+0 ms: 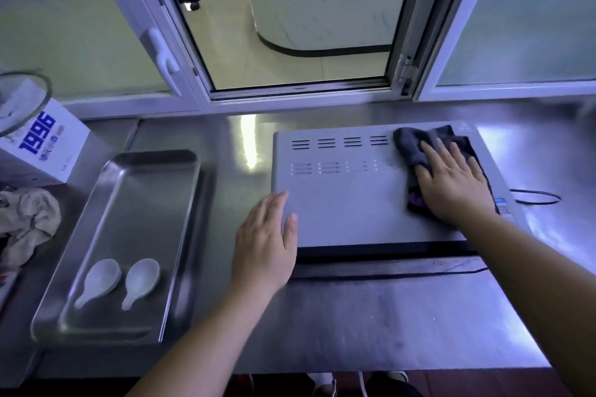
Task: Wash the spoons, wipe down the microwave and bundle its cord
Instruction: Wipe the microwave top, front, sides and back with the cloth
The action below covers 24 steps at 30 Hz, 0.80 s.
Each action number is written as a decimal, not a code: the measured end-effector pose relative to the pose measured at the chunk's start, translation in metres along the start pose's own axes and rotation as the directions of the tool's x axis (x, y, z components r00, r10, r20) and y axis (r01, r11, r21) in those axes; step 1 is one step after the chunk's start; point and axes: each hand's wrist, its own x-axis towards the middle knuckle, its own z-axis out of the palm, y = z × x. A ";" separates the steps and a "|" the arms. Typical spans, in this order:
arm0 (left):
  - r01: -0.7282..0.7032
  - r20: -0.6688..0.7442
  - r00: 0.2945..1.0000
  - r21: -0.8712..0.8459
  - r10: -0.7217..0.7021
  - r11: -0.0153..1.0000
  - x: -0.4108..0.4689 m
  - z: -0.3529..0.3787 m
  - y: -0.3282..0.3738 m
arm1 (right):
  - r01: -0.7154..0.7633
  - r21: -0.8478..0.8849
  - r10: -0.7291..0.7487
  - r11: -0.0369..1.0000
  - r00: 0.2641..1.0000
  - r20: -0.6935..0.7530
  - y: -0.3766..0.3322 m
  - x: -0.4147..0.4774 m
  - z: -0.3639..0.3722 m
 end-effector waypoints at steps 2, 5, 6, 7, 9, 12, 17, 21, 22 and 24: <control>-0.032 0.014 0.999 -0.003 0.032 0.999 0.002 0.005 0.003 | -0.125 0.015 0.125 0.992 0.992 -0.021 0.018 -0.021 0.000; -0.065 0.026 0.998 0.012 0.064 0.998 0.005 0.009 0.007 | -0.251 0.055 0.253 0.966 0.967 -0.028 0.022 -0.046 0.005; -0.068 0.025 0.997 0.021 0.068 0.997 0.006 0.010 0.009 | -0.271 0.073 0.273 0.960 0.962 -0.026 0.018 -0.052 0.008; -0.072 0.022 0.997 0.028 0.072 0.997 0.008 0.010 0.011 | -0.280 0.088 0.283 0.956 0.959 -0.023 0.013 -0.057 0.010; -0.091 0.021 0.996 0.031 0.091 0.995 0.011 0.011 0.017 | -0.246 0.075 0.247 0.966 0.969 -0.013 0.001 -0.066 0.012; -0.122 0.036 0.992 0.033 0.121 0.992 0.018 0.014 0.027 | -0.040 -0.009 0.040 0.999 0.999 0.001 -0.013 -0.080 0.016; -0.164 0.094 0.983 0.047 0.160 0.985 0.025 0.019 0.048 | 0.263 -0.075 -0.259 0.962 0.964 0.055 0.003 -0.088 0.015; -0.193 0.134 0.974 0.076 0.182 0.978 0.030 0.022 0.063 | 0.255 -0.088 -0.251 0.963 0.967 0.049 0.033 -0.077 0.010; -0.191 0.147 0.973 0.085 0.177 0.978 0.032 0.023 0.066 | 0.223 -0.079 -0.221 0.972 0.975 0.036 0.042 -0.075 0.009; -0.185 0.160 0.973 0.109 0.167 0.977 0.034 0.025 0.069 | 0.152 -0.070 -0.152 0.986 0.988 -0.007 0.060 -0.070 0.006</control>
